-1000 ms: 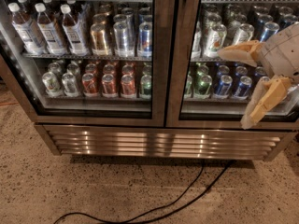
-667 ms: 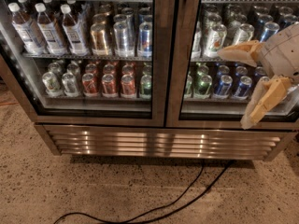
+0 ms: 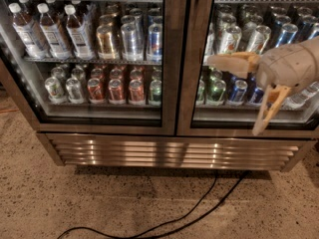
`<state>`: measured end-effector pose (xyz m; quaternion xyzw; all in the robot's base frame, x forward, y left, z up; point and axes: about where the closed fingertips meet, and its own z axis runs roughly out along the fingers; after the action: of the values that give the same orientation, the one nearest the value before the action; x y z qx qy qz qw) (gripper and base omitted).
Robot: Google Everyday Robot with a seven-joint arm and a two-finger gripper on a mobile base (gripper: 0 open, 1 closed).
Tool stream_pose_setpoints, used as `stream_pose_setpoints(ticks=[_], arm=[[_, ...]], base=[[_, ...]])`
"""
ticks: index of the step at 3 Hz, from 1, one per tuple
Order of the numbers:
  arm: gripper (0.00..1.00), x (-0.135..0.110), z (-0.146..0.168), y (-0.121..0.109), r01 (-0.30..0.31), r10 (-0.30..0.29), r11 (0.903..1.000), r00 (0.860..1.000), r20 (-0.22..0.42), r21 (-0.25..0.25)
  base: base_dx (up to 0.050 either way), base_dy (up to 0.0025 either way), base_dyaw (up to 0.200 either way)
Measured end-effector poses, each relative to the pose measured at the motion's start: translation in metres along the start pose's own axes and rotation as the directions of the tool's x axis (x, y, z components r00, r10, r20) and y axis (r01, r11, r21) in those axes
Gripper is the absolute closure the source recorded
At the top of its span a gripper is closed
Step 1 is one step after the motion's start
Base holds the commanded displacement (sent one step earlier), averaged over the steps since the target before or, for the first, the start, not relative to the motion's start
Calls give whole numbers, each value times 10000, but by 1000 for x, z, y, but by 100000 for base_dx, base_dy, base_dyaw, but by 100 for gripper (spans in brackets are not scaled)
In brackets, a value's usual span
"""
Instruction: Open left fridge door
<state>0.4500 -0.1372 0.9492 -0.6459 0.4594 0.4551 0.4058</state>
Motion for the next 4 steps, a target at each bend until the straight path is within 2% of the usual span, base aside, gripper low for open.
stream_pose_setpoints(ticks=[1,2,3,4], arm=[[0,-10,7,-13,532,-86,9932,9210,3895,-1037],[0,-16,4,-27,626,40,9929,8319,5550,-1009],[0,-4,10,-37,77,359,9972,8231,5668,-742],[0,3,23,-49,-699,665,9975,9157,3963,-59]], base=[[0,0,0],[0,0,0],[0,0,0],[0,0,0]])
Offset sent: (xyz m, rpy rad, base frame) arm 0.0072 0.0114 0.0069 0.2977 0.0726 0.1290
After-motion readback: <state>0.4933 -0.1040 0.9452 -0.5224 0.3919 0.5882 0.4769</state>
